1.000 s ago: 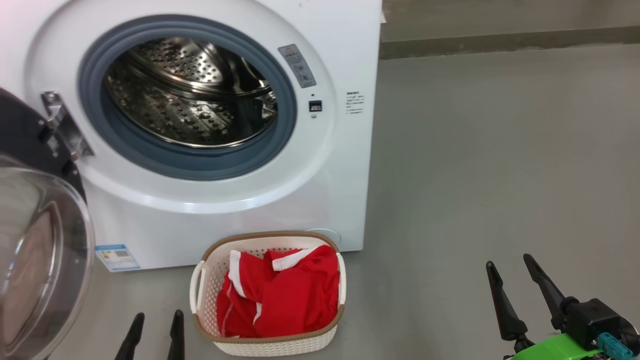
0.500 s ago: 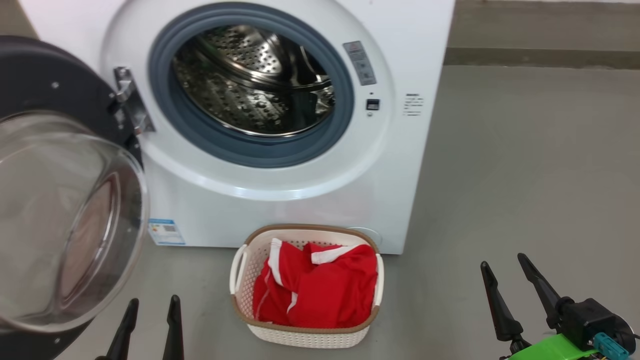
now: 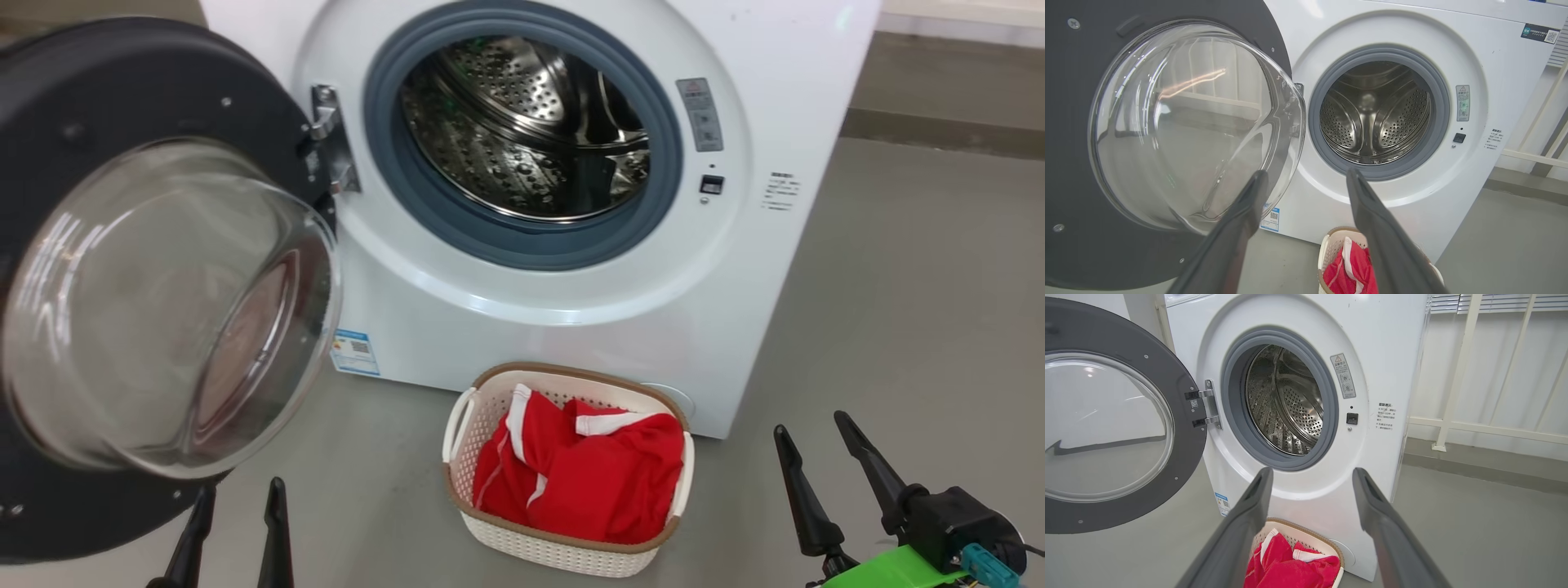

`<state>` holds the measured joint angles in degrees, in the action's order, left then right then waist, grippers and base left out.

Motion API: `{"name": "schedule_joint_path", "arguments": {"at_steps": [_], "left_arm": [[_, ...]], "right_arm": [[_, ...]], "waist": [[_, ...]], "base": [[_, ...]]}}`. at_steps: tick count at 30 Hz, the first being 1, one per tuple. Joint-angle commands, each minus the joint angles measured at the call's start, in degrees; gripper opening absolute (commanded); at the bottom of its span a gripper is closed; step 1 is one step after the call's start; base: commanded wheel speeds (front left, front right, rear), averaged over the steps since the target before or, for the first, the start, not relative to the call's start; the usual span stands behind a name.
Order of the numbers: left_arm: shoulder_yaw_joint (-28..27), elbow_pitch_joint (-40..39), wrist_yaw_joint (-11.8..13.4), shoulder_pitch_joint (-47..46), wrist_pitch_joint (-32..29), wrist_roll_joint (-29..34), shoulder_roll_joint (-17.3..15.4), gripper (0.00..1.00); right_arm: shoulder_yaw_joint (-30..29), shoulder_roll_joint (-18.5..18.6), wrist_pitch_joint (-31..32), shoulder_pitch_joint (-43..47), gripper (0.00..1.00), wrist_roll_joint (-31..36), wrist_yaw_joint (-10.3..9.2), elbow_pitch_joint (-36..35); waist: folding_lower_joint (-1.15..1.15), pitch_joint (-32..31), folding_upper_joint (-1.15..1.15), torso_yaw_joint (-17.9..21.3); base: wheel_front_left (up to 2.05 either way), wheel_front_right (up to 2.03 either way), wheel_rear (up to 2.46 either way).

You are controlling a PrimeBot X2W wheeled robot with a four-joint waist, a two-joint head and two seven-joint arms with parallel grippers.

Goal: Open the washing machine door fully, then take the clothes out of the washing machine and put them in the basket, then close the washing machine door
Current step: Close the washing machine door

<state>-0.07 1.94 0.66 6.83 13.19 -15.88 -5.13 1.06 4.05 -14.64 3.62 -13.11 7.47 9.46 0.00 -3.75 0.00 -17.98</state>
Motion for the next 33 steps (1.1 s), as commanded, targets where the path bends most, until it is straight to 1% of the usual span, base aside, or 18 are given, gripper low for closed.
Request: {"name": "schedule_joint_path", "arguments": {"at_steps": [1, 8, 13, 16, 19, 27, 28, 29, 30, 31, 33], "left_arm": [[-1.89, -1.94, 0.58, -1.13, 0.11, 0.43, -0.86, 1.0], [-2.27, -2.5, 1.32, -0.89, -0.29, 0.07, -1.11, 1.0], [-2.92, -2.69, 2.23, -0.48, -0.07, -0.28, -0.99, 1.0], [-3.06, -2.75, 2.64, -0.14, 0.05, -0.25, -0.99, 1.0], [-3.87, -2.01, 2.26, -0.56, 0.07, -1.06, -1.77, 1.0], [-3.53, -2.26, 3.52, -0.02, 0.55, -0.17, -1.44, 1.0], [-3.59, -2.3, 3.66, -0.08, 0.61, -0.09, -1.49, 0.76], [-3.69, -2.45, 3.74, -0.23, 0.71, -0.07, -1.53, 0.38], [-3.93, -2.72, 3.75, -0.51, 0.84, -0.47, -1.37, 0.25], [-4.12, -3.02, 3.76, -0.89, 0.98, -0.66, -1.3, 0.0], [-4.62, -3.8, 3.96, -2.25, 1.25, -0.7, -1.26, 0.0]], "right_arm": [[1.6, 0.55, -0.36, -1.24, 1.0, -0.54, 0.02, -1.6], [1.98, 0.35, -0.36, -1.02, 1.0, -0.63, 0.02, -1.6], [2.14, 0.31, -0.36, -0.87, 1.0, -0.3, 0.02, -1.56], [2.24, 0.32, -0.36, -0.84, 1.0, -0.26, 0.02, -1.46], [2.55, 0.38, -0.36, -0.93, 1.0, -0.3, 0.02, -1.32], [2.81, 0.53, -0.36, -0.86, 1.0, -0.52, 0.02, -1.0], [2.83, 0.53, -0.36, -0.9, 1.0, -0.55, 0.02, -0.95], [2.83, 0.53, -0.36, -0.93, 1.0, -0.57, 0.02, -0.93], [2.82, 0.55, -0.36, -0.94, 1.0, -0.59, 0.02, -0.93], [2.76, 0.59, -0.36, -0.92, 1.0, -0.61, 0.02, -0.95], [2.53, 0.63, -0.36, -0.83, 1.0, -0.56, 0.02, -0.94]], "waist": [[0.0, -0.49, 0.0, -1.97], [0.0, -1.08, 0.0, -5.3], [0.0, -1.45, 0.0, -6.63], [0.0, -1.57, 0.0, -6.91], [0.0, -1.61, 0.0, -6.82], [0.0, -1.62, 0.0, -6.33], [0.0, -1.6, 0.0, -6.22], [0.0, -1.57, 0.0, -6.12], [0.0, -1.53, 0.0, -6.02], [0.0, -1.5, 0.0, -5.95], [0.0, -1.44, 0.0, -5.93]], "base": [[0.0, 0.0, 0.0], [0.0, 0.0, 0.0], [0.0, 0.0, 0.0], [0.0, 0.0, 0.0], [0.0, 0.0, 0.0], [0.0, 0.0, 0.0], [0.0, 0.0, 0.0], [0.0, 0.0, 0.0], [0.0, 0.0, 0.0], [0.0, 0.0, 0.0], [0.0, 0.0, 0.0]]}}
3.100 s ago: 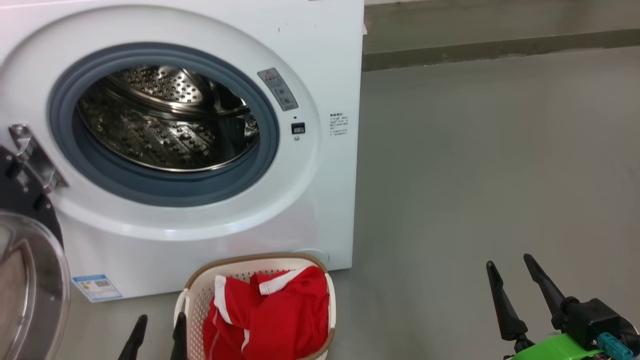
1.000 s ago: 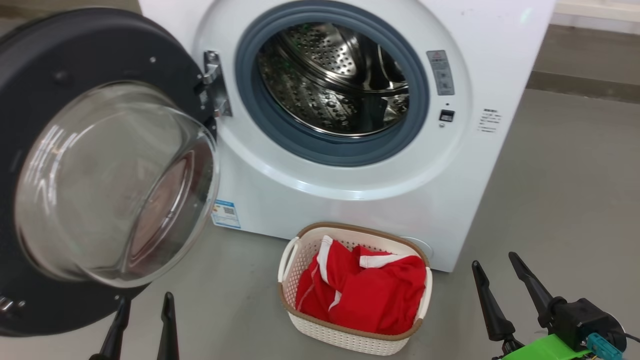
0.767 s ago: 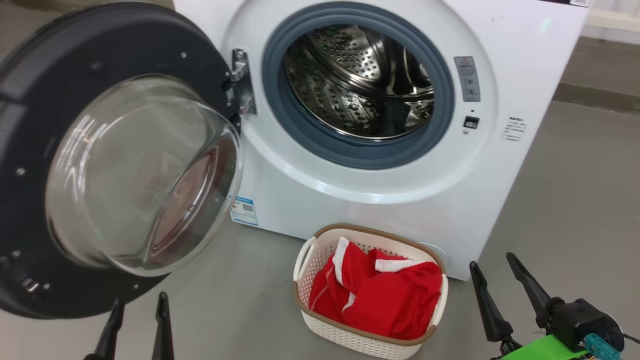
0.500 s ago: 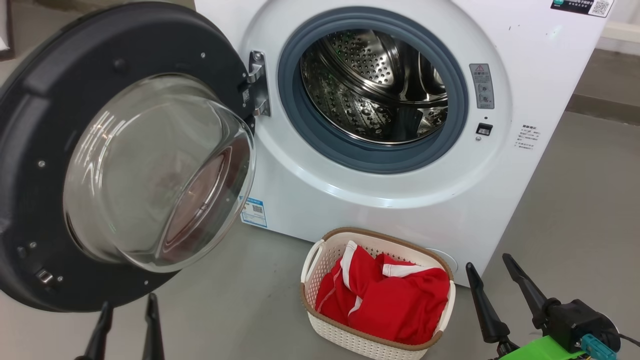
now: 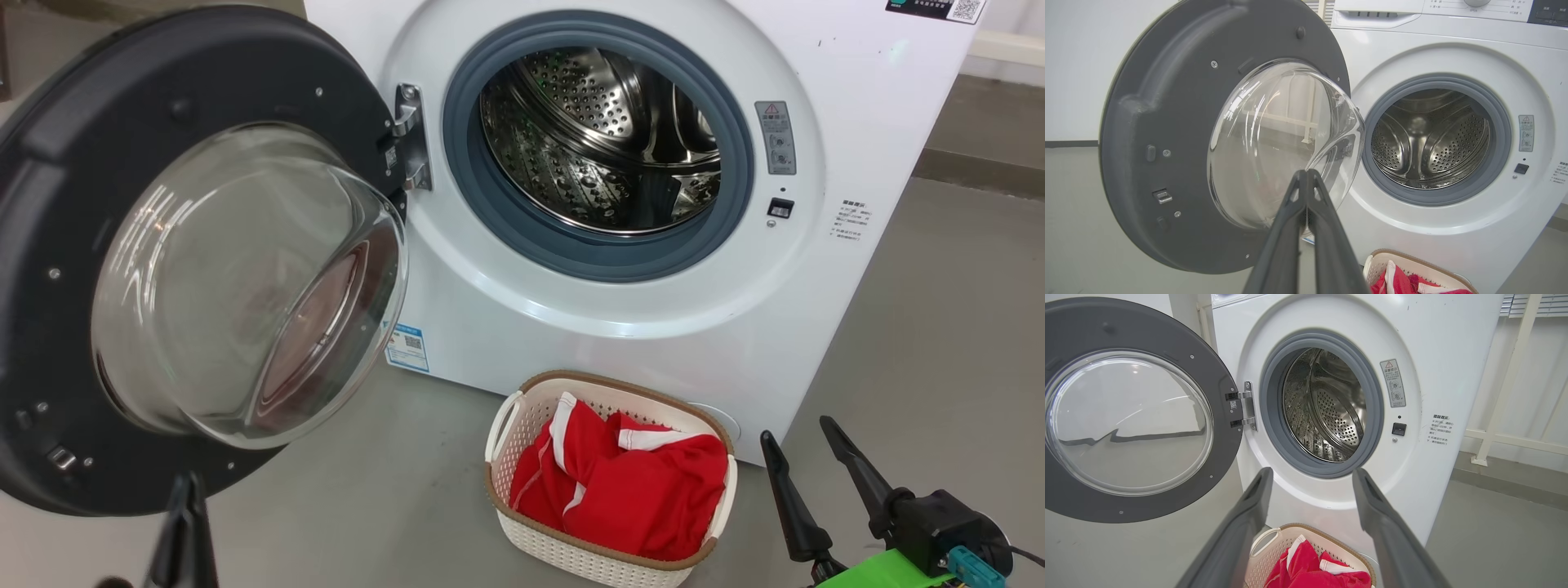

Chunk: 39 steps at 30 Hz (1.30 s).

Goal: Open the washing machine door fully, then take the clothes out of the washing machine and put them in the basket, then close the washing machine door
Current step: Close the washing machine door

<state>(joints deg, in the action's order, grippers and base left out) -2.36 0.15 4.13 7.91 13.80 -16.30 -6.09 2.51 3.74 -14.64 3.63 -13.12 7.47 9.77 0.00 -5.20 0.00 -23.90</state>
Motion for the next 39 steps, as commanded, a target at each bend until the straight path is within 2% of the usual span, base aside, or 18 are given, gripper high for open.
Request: {"name": "schedule_joint_path", "arguments": {"at_steps": [1, 4, 10, 16, 25, 30, 33, 39], "left_arm": [[-2.67, -2.51, 0.63, -4.29, 0.74, -0.24, -0.36, 0.0], [-3.94, -4.12, 1.41, -8.04, 0.94, 0.49, -1.24, 0.0], [-8.01, -7.02, 4.96, -18.69, 0.68, 2.9, -5.35, 0.0], [-14.36, -4.45, 5.43, -28.34, -0.79, -0.63, -10.8, 0.0], [-21.12, 12.69, 3.42, -40.69, -2.06, -8.9, -16.77, 0.0], [-23.69, 24.23, 2.34, -48.56, -5.17, -15.8, -16.68, 0.0], [-24.09, 28.49, 2.66, -50.88, -6.9, -17.08, -17.27, 0.0], [-28.08, 40.53, 3.82, -57.26, -17.6, -25.23, -18.04, 0.0]], "right_arm": [[1.0, 0.94, -0.36, -0.77, 1.0, -0.52, 0.02, -1.2], [0.87, 1.0, -0.36, -0.66, 1.0, -0.31, 0.02, -1.13], [1.79, 1.71, -0.36, -1.36, 1.0, 0.47, 0.02, -0.95], [2.49, 2.57, -0.36, -2.06, 1.0, 0.45, 0.02, -0.73], [2.75, 3.1, -0.36, -2.55, 1.0, 0.34, 0.02, -0.3], [2.65, 3.21, -0.36, -2.59, 1.0, 0.48, 0.02, -0.25], [2.89, 3.16, -0.36, -2.59, 1.0, 0.68, 0.02, -0.33], [3.8, 3.22, -0.36, -2.45, 1.0, 0.75, 0.02, -0.36]], "waist": [[0.0, 0.02, 0.0, 0.0], [0.0, 0.08, 0.0, -0.05], [0.0, 0.79, 0.0, 0.48], [0.0, 1.67, 0.0, 2.23], [0.0, 2.27, 0.0, 3.63], [0.0, 2.23, 0.0, 3.46], [0.0, 2.19, 0.0, 3.38], [0.0, 2.01, 0.0, 3.28]], "base": [[0.0, 0.0, 0.0], [0.0, 0.0, 0.0], [0.0, 0.0, 0.0], [0.0, 0.0, 0.0], [0.0, 0.0, 0.0], [0.0, 0.0, 0.0], [0.0, 0.0, 0.0], [0.0, 0.0, 0.0]]}}
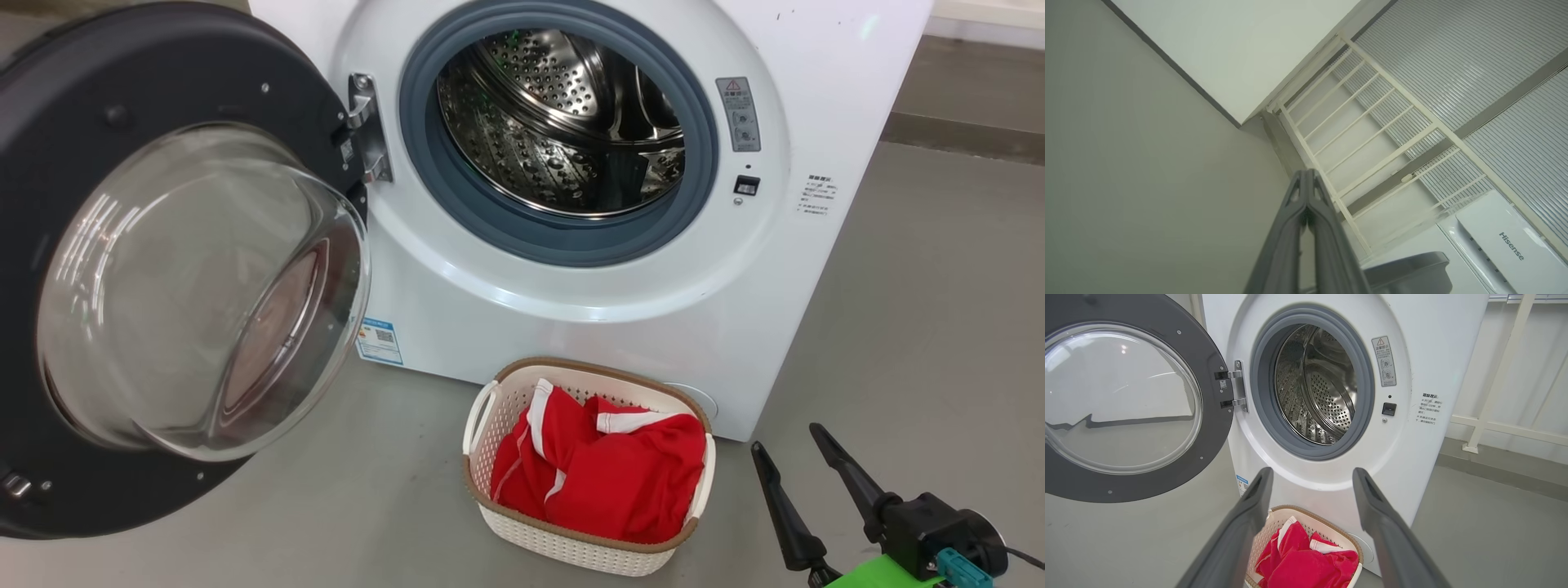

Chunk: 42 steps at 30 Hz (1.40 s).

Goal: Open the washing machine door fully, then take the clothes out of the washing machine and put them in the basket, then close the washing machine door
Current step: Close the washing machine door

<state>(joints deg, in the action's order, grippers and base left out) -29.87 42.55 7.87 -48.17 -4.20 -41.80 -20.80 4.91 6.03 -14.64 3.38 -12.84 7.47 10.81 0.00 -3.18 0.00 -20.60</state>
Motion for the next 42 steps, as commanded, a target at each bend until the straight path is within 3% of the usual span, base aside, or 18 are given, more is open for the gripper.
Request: {"name": "schedule_joint_path", "arguments": {"at_steps": [1, 8, 23, 30, 42], "left_arm": [[-1.02, -0.31, 0.4, -1.83, -1.67, -0.78, -3.55, 0.0], [-2.66, 7.66, 1.28, -4.51, -14.15, -5.91, -5.66, 0.0], [-1.62, 8.5, -1.63, -1.23, -27.66, -8.87, -7.45, 0.0], [-2.25, 3.89, -3.66, 1.51, -31.57, -11.64, -4.93, 0.0], [-4.37, -6.54, -2.84, 6.31, -37.61, -16.96, 0.79, 0.0]], "right_arm": [[1.51, 0.87, -0.36, -2.09, 1.0, 0.31, 0.02, -1.36], [3.3, 0.89, -0.36, -2.26, 1.0, -0.06, 0.02, -1.52], [4.13, 1.46, -0.36, -1.92, 1.0, -0.62, 0.02, -1.52], [4.59, 1.24, -0.36, -1.97, 1.0, -0.68, 0.02, -1.42], [5.26, 0.94, -0.36, -2.58, 1.0, -0.8, 0.02, -1.36]], "waist": [[0.0, -0.04, 0.0, -0.06], [0.0, 0.03, 0.0, 0.71], [0.0, 0.12, 0.0, 2.33], [0.0, 0.09, 0.0, 1.49], [0.0, 0.03, 0.0, 0.45]], "base": [[0.0, 0.0, 0.0], [0.0, 0.0, 0.0], [0.0, 0.0, 0.0], [0.0, 0.0, 0.0], [0.0, 0.0, 0.0]]}}
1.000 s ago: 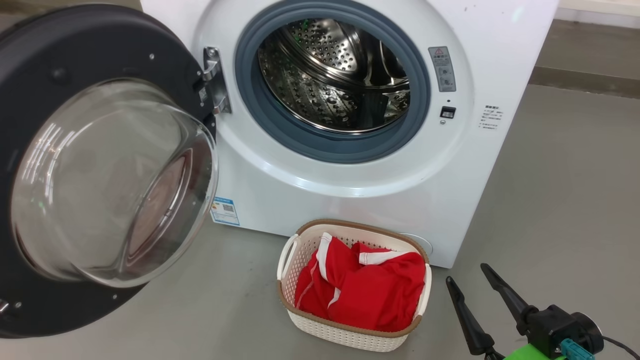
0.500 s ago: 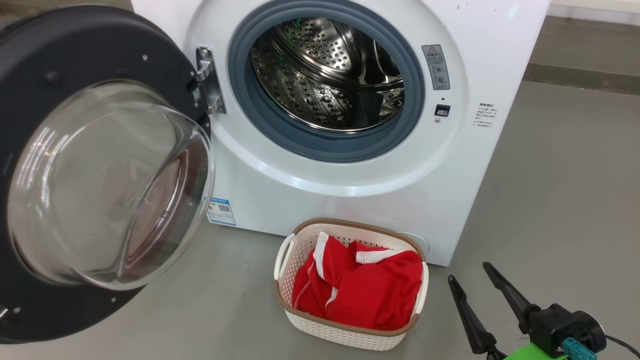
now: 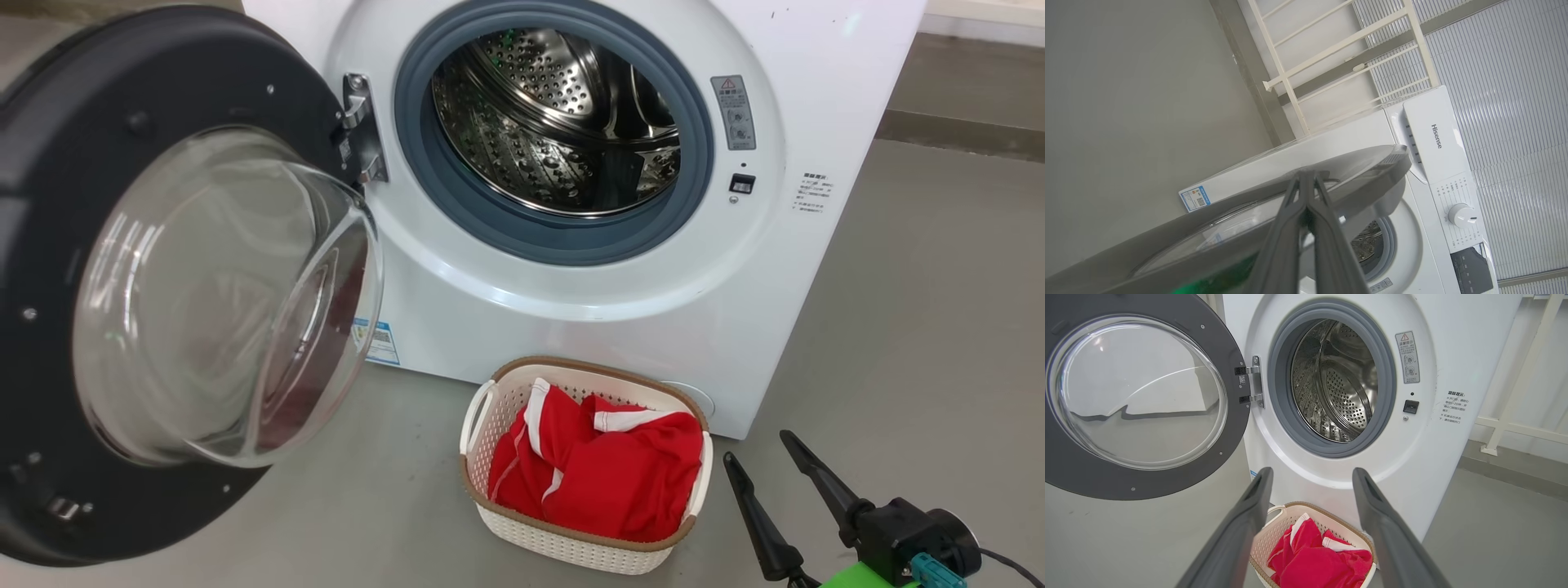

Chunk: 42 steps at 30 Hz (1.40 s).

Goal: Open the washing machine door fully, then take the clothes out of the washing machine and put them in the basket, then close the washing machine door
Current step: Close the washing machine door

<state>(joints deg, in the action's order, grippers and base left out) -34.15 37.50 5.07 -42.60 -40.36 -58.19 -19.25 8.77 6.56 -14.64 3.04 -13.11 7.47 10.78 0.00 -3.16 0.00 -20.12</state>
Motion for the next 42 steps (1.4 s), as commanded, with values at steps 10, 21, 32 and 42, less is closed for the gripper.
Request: {"name": "schedule_joint_path", "arguments": {"at_steps": [10, 21, 32, 42], "left_arm": [[0.17, -15.76, 2.9, 7.17, -6.65, -3.47, 6.21, 0.0], [1.15, -31.82, 6.22, 13.63, -11.4, -7.28, 13.49, 0.0], [5.26, -40.68, 8.4, 19.18, -12.52, -10.53, 16.07, 0.0], [8.8, -41.66, 9.7, 21.38, -8.33, -15.48, 16.35, 0.0]], "right_arm": [[0.97, -0.02, -0.36, -1.88, 1.0, -0.55, 0.02, -1.35], [0.66, -0.26, -0.36, -2.0, 1.0, -0.76, 0.02, -1.13], [0.73, -0.27, -0.36, -2.61, 1.0, -0.58, 0.02, -1.03], [1.0, -0.48, -0.36, -3.03, 1.0, -0.85, 0.02, -0.77]], "waist": [[0.0, 0.38, 0.0, -0.15], [0.0, 0.75, 0.0, 0.8], [0.0, 1.54, 0.0, 2.16], [0.0, 1.84, 0.0, 4.64]], "base": [[0.0, 0.0, 0.0], [0.0, 0.0, 0.0], [0.0, 0.0, 0.0], [0.0, 0.0, 0.0]]}}
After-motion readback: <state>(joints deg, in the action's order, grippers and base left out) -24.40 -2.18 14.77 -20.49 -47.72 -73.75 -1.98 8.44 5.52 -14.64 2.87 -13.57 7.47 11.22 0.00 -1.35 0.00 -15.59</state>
